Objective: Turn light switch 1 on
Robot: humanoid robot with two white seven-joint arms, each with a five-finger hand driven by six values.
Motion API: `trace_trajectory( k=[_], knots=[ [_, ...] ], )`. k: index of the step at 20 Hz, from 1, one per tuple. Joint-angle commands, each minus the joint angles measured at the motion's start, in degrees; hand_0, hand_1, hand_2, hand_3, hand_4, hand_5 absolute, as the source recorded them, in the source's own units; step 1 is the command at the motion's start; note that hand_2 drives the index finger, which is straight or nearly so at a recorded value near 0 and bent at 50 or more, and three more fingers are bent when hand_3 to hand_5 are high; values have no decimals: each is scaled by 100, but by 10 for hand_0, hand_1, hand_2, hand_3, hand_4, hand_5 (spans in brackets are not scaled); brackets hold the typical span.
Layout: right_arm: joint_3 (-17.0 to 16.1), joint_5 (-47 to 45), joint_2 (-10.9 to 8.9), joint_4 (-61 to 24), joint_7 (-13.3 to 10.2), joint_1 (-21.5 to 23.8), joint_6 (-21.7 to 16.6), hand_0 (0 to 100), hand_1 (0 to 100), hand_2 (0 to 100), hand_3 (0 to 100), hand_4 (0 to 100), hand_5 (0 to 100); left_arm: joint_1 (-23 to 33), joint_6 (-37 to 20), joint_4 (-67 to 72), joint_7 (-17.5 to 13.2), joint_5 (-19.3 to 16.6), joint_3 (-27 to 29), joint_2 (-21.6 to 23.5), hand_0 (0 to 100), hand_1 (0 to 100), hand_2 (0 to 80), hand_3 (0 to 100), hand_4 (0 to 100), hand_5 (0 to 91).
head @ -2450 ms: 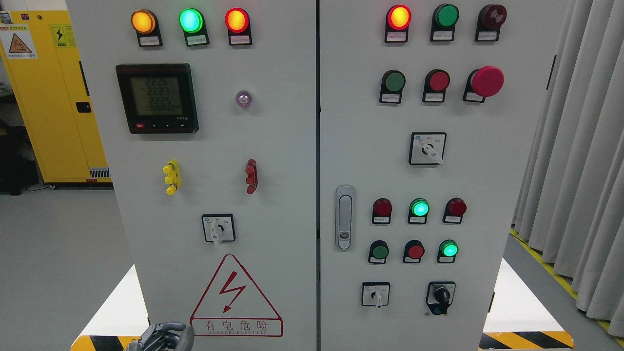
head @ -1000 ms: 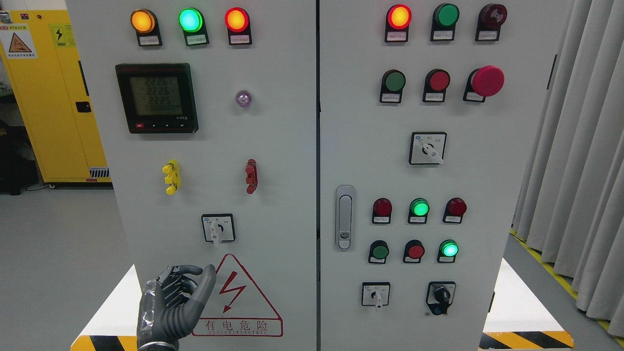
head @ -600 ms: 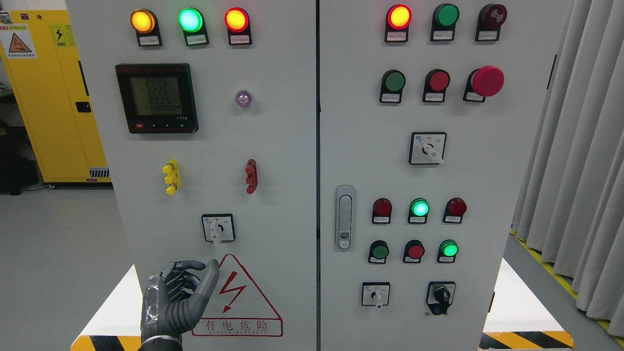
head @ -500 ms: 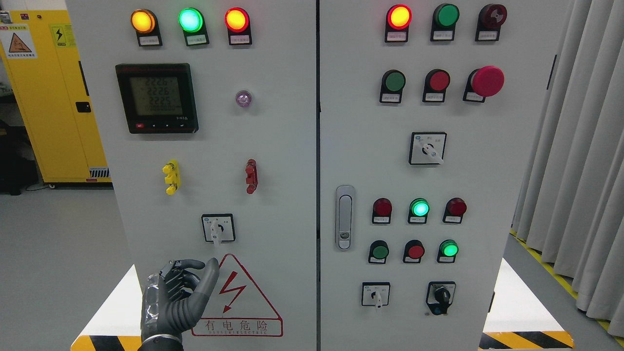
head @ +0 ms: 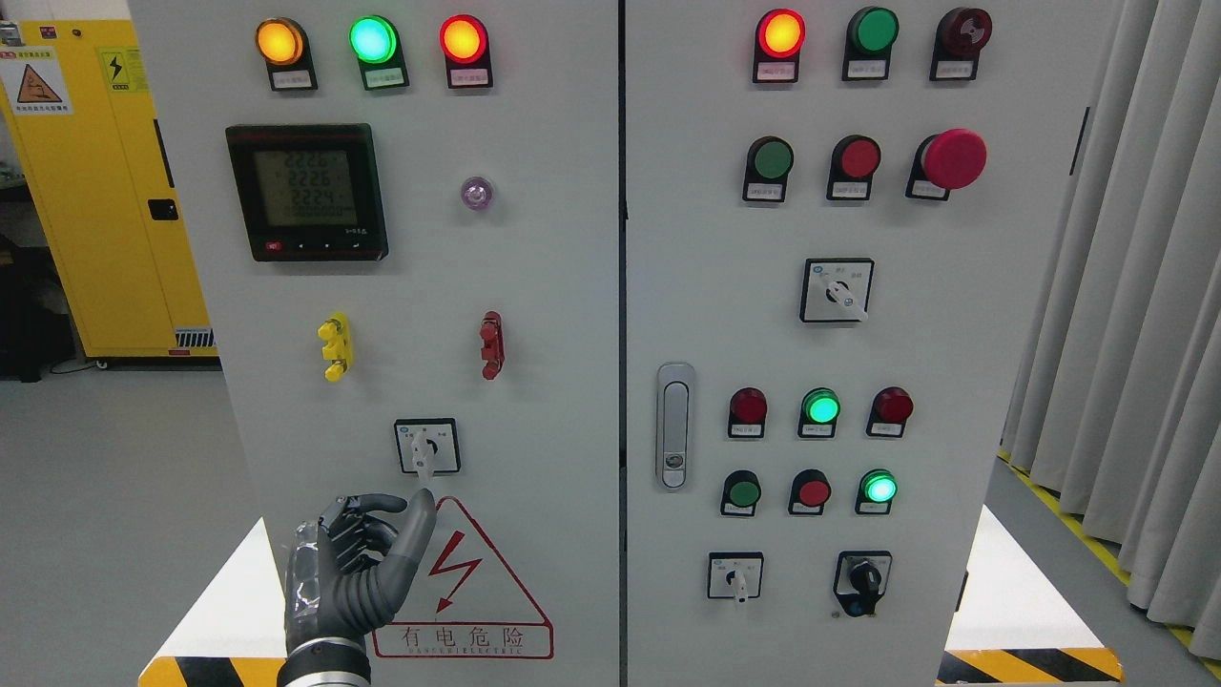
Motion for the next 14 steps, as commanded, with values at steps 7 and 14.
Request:
trace_trajectory(
  k=[7,14],
  knots=[
    [0,0,0,0,7,0,1,0,500,40,0,0,0,-167,132,26,7,-107,-60,-109,236,666,555,865,828,792],
    [0,0,0,0,7,0,1,0,500,40,0,0,0,-281,282,61,16,-151,-69,-153,239,664,554,866,829,794]
  ],
)
